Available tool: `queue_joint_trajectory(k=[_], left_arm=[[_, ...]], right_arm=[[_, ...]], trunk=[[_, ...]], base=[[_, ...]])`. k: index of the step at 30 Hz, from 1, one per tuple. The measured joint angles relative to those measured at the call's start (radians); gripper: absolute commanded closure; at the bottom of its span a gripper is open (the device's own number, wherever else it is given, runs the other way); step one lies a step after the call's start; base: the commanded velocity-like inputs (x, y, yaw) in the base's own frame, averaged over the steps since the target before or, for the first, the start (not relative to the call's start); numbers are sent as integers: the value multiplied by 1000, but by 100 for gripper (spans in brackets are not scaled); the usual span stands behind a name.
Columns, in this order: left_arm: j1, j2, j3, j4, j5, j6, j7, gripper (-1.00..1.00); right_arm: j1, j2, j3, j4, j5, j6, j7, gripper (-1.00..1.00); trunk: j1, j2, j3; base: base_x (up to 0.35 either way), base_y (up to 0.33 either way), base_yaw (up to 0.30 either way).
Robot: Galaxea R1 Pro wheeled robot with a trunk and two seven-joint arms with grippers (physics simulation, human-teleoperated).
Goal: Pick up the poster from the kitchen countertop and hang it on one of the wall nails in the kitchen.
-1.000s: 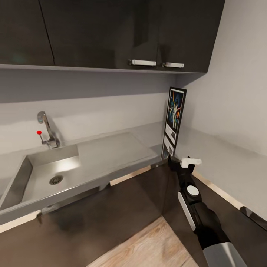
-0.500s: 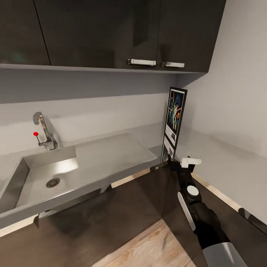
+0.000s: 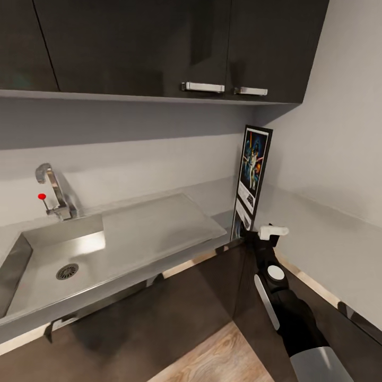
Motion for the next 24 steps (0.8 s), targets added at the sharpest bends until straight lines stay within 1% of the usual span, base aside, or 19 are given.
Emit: queue_joint_trajectory(k=[6, 8, 10, 11, 13, 14, 16, 18, 20, 22, 24], left_arm=[[0, 0, 0, 0, 0, 0, 0, -100], [0, 1, 0, 0, 0, 0, 0, -100], [0, 1, 0, -1, 0, 0, 0, -100], [0, 1, 0, -2, 0, 0, 0, -100], [0, 1, 1, -3, 0, 0, 0, -100], [0, 1, 1, -3, 0, 0, 0, -100], [0, 2, 0, -3, 0, 0, 0, -100], [0, 2, 1, -3, 0, 0, 0, -100], [0, 2, 0, -3, 0, 0, 0, -100], [0, 2, 0, -3, 0, 0, 0, -100], [0, 2, 1, -3, 0, 0, 0, -100]], right_arm=[[0, -1, 0, 4, 0, 0, 0, -100], [-6, -2, 0, 36, 0, 0, 1, -100], [-24, -3, 0, 71, 0, 0, 2, -100], [-39, -3, -1, 96, 0, 0, 2, -100], [-105, -4, -2, 225, -1, -20, 4, -100], [-123, -5, -2, 259, -1, -34, 4, -100], [-183, -6, -2, 371, -1, -91, 4, -100], [-203, -7, -3, 419, -1, -111, 5, -100], [-223, -15, -3, 475, -2, -130, 6, -100], [-231, -19, -4, 499, -3, -140, 7, -100], [-242, -24, -6, 528, -3, -178, 8, -100]], trunk=[[0, 0, 0], [0, 0, 0], [0, 0, 0], [0, 0, 0], [0, 0, 0], [0, 0, 0], [0, 0, 0], [0, 0, 0], [0, 0, 0], [0, 0, 0], [0, 0, 0]], base=[[20, -3, 0], [5, -1, 0], [3, 0, 0], [2, 0, 0], [1, 0, 0], [0, 0, 0], [0, 0, 0], [0, 0, 0], [0, 0, 0], [0, 0, 0], [0, 0, 0]])
